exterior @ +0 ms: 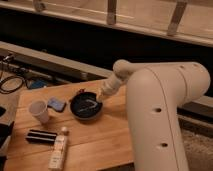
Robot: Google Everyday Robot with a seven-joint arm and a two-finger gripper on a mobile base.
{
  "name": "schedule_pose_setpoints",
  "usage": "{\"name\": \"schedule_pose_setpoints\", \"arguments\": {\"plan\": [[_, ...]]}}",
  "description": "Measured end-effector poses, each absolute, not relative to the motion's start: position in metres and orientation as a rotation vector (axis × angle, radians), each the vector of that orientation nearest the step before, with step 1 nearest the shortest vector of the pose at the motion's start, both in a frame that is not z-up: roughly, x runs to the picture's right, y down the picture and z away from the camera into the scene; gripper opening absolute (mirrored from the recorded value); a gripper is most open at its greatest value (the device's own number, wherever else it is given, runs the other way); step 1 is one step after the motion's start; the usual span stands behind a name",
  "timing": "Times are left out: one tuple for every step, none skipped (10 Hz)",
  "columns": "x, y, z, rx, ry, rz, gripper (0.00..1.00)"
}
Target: Drag the ceramic bowl in a circle
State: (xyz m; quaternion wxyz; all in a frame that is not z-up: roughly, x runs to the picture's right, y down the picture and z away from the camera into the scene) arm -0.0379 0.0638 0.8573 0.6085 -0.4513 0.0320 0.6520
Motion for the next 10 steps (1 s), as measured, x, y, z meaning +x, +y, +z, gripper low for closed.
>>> {"name": "schedule_pose_setpoints", "arguments": {"plan": [[-0.037, 0.063, 0.856, -1.039, 0.073, 1.503, 0.10], [-0.037, 0.063, 0.855, -1.035, 0.072, 1.500, 0.10], [-0.039, 0.063, 0.855, -1.034, 0.069, 1.493, 0.10], [-0.041, 0.062, 0.854, -1.035, 0.063, 1.491, 0.10], [-0.039, 0.061, 0.853, -1.033, 0.058, 1.493, 0.10], [-0.035, 0.061, 0.851, -1.031, 0.056, 1.496, 0.10], [-0.036, 0.061, 0.850, -1.030, 0.052, 1.492, 0.10], [-0.038, 0.061, 0.848, -1.027, 0.046, 1.487, 0.10], [-0.038, 0.061, 0.847, -1.027, 0.044, 1.484, 0.10], [-0.036, 0.061, 0.845, -1.023, 0.040, 1.482, 0.10]]}}
